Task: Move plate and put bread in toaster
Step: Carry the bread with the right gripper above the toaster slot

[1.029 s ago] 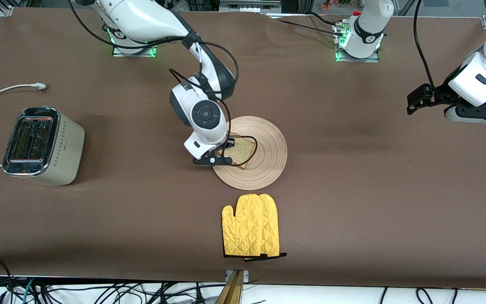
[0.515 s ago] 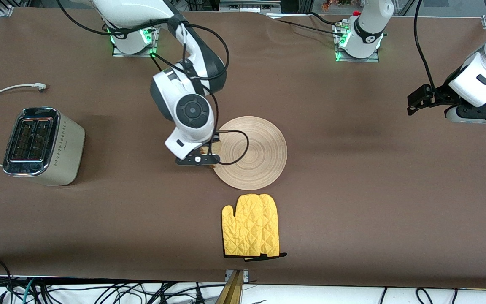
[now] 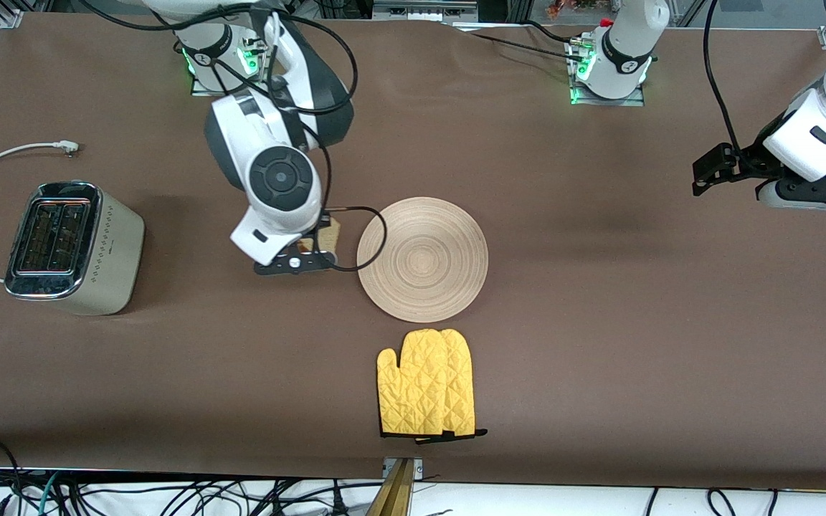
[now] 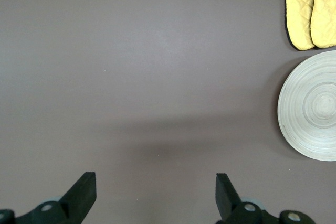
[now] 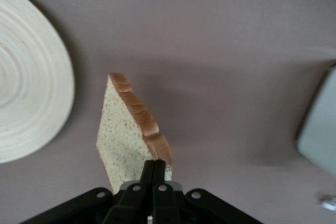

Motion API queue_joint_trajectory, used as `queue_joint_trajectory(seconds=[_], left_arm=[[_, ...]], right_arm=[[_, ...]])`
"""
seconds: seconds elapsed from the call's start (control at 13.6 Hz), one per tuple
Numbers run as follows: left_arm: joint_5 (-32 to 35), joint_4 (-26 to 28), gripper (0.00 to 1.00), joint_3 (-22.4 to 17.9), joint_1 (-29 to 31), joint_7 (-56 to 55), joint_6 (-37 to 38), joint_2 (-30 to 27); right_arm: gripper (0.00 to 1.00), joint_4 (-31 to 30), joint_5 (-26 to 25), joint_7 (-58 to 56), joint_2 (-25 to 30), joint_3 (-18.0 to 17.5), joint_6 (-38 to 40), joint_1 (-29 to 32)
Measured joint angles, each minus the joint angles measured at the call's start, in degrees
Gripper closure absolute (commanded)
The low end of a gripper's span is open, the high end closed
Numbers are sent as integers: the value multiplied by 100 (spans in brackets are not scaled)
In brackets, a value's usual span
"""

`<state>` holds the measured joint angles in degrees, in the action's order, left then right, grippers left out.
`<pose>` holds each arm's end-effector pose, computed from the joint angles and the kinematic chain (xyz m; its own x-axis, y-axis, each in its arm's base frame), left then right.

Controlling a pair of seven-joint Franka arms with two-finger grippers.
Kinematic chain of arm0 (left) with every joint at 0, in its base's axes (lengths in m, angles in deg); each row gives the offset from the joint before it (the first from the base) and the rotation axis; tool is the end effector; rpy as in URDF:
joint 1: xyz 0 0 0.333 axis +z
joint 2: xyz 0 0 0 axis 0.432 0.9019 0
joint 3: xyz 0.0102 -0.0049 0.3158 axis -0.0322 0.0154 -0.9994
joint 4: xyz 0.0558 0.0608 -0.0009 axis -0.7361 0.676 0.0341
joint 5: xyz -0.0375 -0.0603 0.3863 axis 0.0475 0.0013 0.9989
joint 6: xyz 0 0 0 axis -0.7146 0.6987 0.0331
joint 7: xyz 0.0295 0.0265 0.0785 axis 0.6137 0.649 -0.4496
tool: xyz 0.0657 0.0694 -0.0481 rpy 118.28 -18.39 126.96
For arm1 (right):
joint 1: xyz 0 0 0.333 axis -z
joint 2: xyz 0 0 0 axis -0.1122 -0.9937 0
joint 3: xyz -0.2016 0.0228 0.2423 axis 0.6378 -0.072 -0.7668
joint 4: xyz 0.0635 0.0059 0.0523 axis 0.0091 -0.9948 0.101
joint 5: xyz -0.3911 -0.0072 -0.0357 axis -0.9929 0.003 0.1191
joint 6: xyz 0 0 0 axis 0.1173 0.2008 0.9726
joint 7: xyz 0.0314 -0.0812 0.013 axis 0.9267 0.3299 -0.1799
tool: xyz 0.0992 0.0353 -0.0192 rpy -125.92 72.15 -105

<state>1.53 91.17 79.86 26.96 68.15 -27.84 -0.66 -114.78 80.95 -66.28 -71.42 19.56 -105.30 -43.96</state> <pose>0.5627 -0.0534 0.5953 0.9992 -0.0376 -0.0142 -0.0375 -0.9993 0.0067 0.5957 0.3273 0.4324 0.9625 0.1460 -0.2284 0.1993 -0.9523 0.2312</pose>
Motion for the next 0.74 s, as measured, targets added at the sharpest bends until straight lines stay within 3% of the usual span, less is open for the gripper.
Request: queue_joint_trajectory(seconds=[0.22, 0.74], left_arm=[[0, 0, 0, 0, 0, 0, 0, 2], [0, -3, 0, 0, 0, 0, 0, 3]], right_arm=[[100, 6, -174, -675, 335, 536, 602, -2], [100, 1, -910, -3141, 612, 2406, 1278, 52]])
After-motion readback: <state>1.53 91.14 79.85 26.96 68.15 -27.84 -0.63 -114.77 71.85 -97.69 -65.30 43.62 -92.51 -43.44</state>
